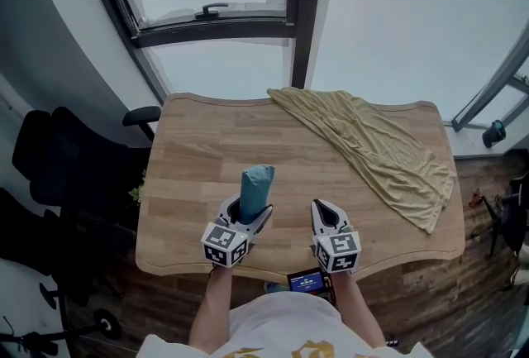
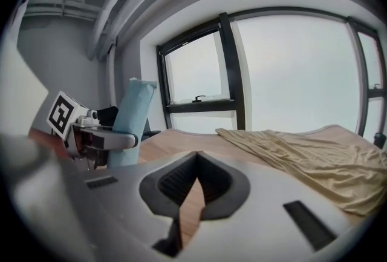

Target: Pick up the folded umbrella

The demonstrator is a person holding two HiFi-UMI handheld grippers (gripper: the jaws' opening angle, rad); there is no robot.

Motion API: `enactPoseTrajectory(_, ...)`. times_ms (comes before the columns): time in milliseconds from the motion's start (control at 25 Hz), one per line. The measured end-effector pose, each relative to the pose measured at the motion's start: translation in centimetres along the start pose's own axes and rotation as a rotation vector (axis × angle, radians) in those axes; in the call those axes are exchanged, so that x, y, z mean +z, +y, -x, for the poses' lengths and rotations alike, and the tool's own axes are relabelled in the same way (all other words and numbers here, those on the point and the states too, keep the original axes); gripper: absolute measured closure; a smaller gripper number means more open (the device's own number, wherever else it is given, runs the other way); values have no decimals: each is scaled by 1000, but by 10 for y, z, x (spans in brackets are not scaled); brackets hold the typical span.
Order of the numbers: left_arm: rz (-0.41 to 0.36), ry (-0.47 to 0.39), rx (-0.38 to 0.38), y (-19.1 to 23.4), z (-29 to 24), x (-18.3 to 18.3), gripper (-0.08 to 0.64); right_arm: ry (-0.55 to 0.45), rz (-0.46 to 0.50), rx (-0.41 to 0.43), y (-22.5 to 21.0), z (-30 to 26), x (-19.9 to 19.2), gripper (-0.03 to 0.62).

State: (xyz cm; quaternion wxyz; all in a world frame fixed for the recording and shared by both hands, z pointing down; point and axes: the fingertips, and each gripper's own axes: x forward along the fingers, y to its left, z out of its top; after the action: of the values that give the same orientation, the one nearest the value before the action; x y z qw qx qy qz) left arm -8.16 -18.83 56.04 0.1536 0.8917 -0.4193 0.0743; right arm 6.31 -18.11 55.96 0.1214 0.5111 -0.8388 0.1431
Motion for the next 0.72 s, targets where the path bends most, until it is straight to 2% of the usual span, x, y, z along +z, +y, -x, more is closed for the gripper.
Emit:
enactPoseTrajectory(240,20,-120,-25,-15,23,22,259,-41,29,5,18,16,12,583)
enactPoseTrajectory(520,24,-220,-53,-29,54,36,259,-87,61,6,36,37,24,583)
enactPoseTrajectory(720,23,-278,-42,-37,76,44,258,-110,70,1,44,51,29,583)
